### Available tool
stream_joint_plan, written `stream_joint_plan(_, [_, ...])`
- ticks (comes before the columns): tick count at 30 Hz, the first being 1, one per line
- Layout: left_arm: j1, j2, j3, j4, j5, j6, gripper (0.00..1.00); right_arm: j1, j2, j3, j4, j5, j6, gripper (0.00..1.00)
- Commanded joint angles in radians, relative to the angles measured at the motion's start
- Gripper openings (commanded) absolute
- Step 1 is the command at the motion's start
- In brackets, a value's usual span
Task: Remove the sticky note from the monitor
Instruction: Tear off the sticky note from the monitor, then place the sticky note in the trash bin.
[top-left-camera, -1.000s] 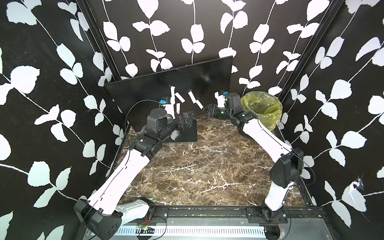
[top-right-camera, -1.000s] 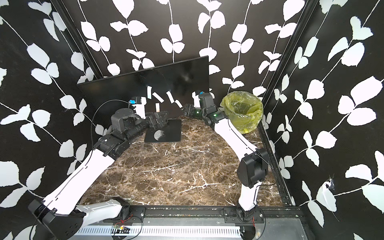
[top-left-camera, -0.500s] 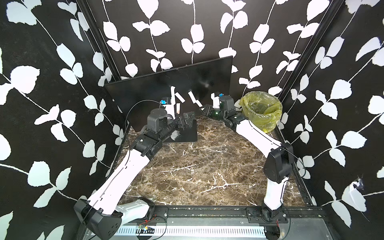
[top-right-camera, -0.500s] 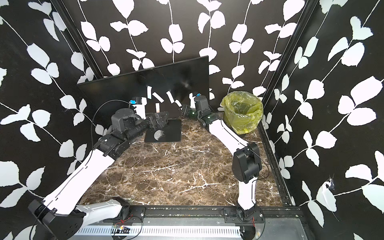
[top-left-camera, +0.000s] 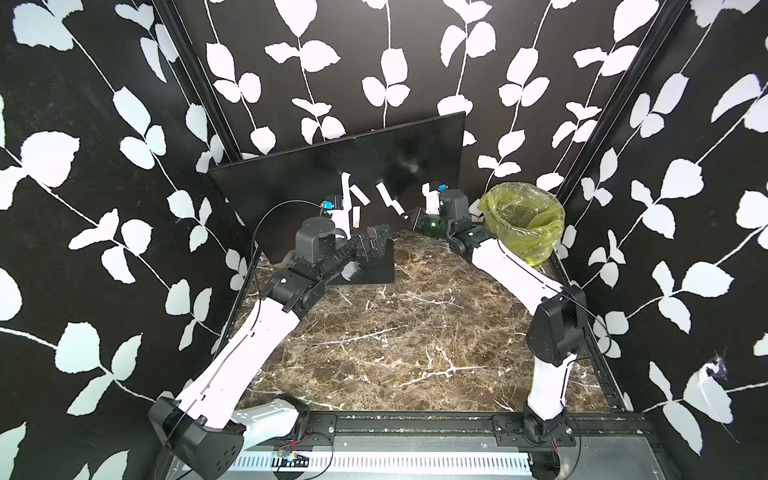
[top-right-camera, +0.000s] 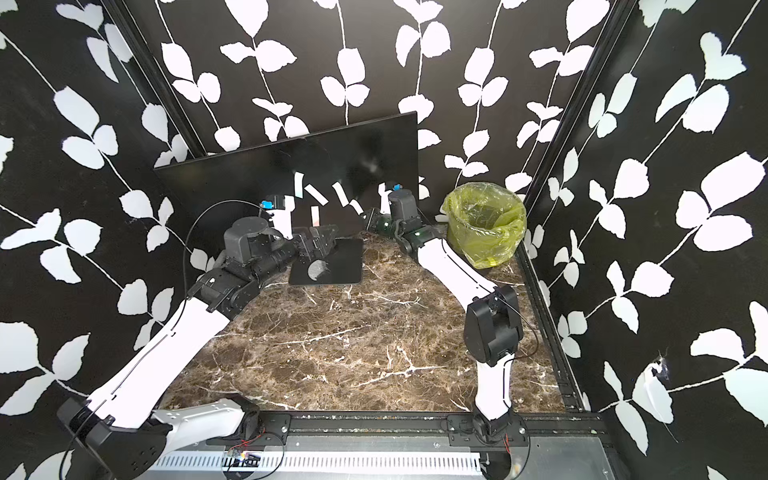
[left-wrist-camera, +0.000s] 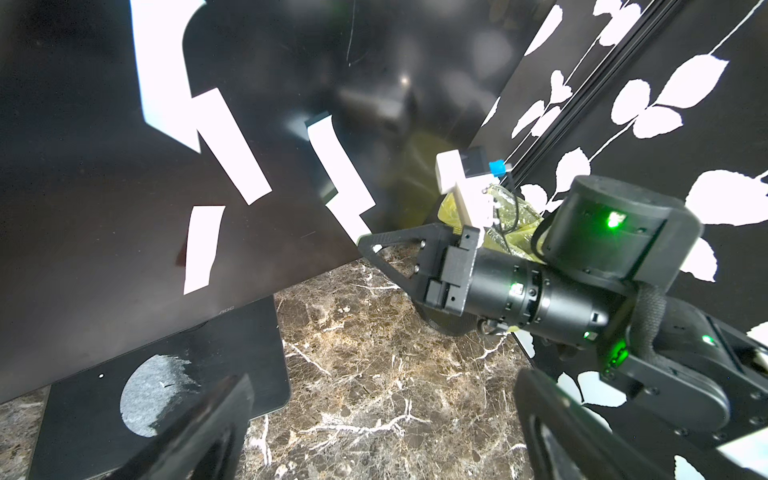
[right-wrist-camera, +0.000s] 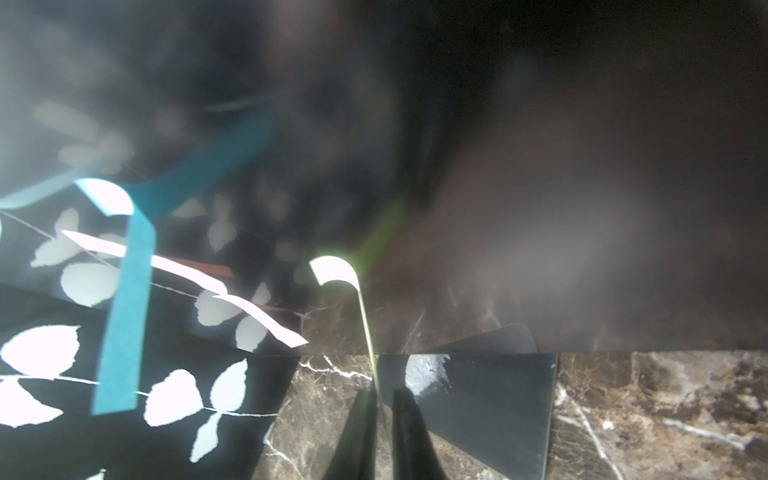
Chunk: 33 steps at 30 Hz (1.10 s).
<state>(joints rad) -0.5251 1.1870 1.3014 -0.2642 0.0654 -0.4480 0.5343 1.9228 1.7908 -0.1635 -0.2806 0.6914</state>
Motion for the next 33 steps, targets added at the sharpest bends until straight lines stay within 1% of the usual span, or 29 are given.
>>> stream_joint_plan(1, [0.004, 0.001, 0.013, -0.003, 0.01, 0.015, 0.99, 0.006, 0.016, 0.042, 0.04, -0.002, -0.011, 0.02])
stream_joint_plan(2, [0.004, 0.003, 0.013, -0.003, 0.009, 0.015, 0.99, 0.006, 0.015, 0.047, 0.039, -0.003, -0.014, 0.0])
stream_joint_plan(10, [0.003, 0.018, 0.021, 0.0, 0.013, 0.021, 0.99, 0.006, -0.014, 0.059, 0.008, -0.001, -0.052, 0.0])
stream_joint_plan(17, [0.004, 0.035, 0.035, 0.003, 0.026, 0.022, 0.99, 0.003, -0.111, 0.007, -0.075, 0.05, -0.143, 0.0])
stream_joint_plan(19, [0.004, 0.048, 0.045, 0.01, 0.037, 0.012, 0.99, -0.005, -0.149, 0.006, -0.141, 0.077, -0.181, 0.0])
stream_joint_plan(21, [0.003, 0.066, 0.053, 0.03, 0.057, -0.011, 0.99, -0.025, -0.204, -0.01, -0.211, 0.114, -0.232, 0.0])
stream_joint_plan(23, [-0.001, 0.077, 0.056, 0.047, 0.06, -0.026, 0.99, -0.053, -0.25, -0.039, -0.243, 0.132, -0.25, 0.0])
stream_joint_plan(28, [-0.029, 0.129, 0.095, 0.075, 0.071, -0.033, 0.99, -0.161, -0.358, -0.091, -0.334, 0.128, -0.285, 0.0])
stream_joint_plan(33, [-0.07, 0.179, 0.13, 0.114, 0.074, -0.052, 0.99, -0.293, -0.402, -0.057, -0.481, 0.176, -0.351, 0.0])
